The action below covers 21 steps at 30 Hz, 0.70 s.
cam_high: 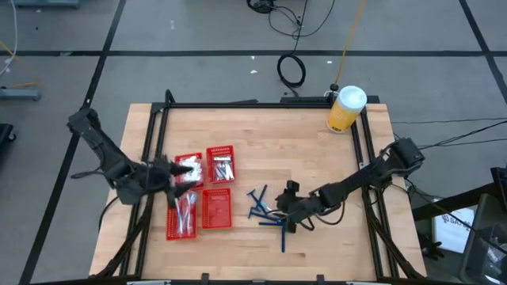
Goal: Pick & Place Travel size toiletries
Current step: Put the blue toothbrush into the bottom left red basket
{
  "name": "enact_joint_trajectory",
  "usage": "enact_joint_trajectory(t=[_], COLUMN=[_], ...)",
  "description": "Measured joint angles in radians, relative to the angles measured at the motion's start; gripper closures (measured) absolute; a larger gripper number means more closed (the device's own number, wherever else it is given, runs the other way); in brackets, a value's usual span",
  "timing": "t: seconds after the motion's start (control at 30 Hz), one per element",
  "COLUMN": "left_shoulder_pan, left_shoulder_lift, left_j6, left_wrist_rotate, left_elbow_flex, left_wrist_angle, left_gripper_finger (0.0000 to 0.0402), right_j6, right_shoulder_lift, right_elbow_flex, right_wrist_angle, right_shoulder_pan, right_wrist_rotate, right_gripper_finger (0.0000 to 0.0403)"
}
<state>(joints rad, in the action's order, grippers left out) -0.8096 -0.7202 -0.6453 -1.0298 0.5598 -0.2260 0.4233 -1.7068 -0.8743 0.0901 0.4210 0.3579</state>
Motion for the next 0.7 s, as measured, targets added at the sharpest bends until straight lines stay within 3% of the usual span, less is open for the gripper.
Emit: enact_joint_trajectory(t=[0.13, 0.27, 0.7], left_shoulder_pan=[0.075, 0.146, 0.377], left_shoulder_lift=[-0.103, -0.195, -0.318], left_j6=[0.241, 0.380, 0.334], left_wrist_rotate=[0.223, 0.353, 0.575], left_elbow_flex=[-0.001, -0.001, -0.002], left_wrist_angle=[0.262, 0.410, 0.443], left_gripper_finger=[0.0137, 0.0137, 0.0137], right_j6=[0.038, 0.066, 0.115], right_shoulder_lift=[-0.015, -0.020, -0.043], right_elbow_flex=[-0.001, -0.001, -0.001], right_wrist_angle=[-0.009, -0.029, -0.136], right_shoulder_pan=[0.001, 0.010, 0.016], right_wrist_rotate=[-0.049, -0.065, -0.041], right_gripper_finger=[0.0156, 0.0156, 0.0156])
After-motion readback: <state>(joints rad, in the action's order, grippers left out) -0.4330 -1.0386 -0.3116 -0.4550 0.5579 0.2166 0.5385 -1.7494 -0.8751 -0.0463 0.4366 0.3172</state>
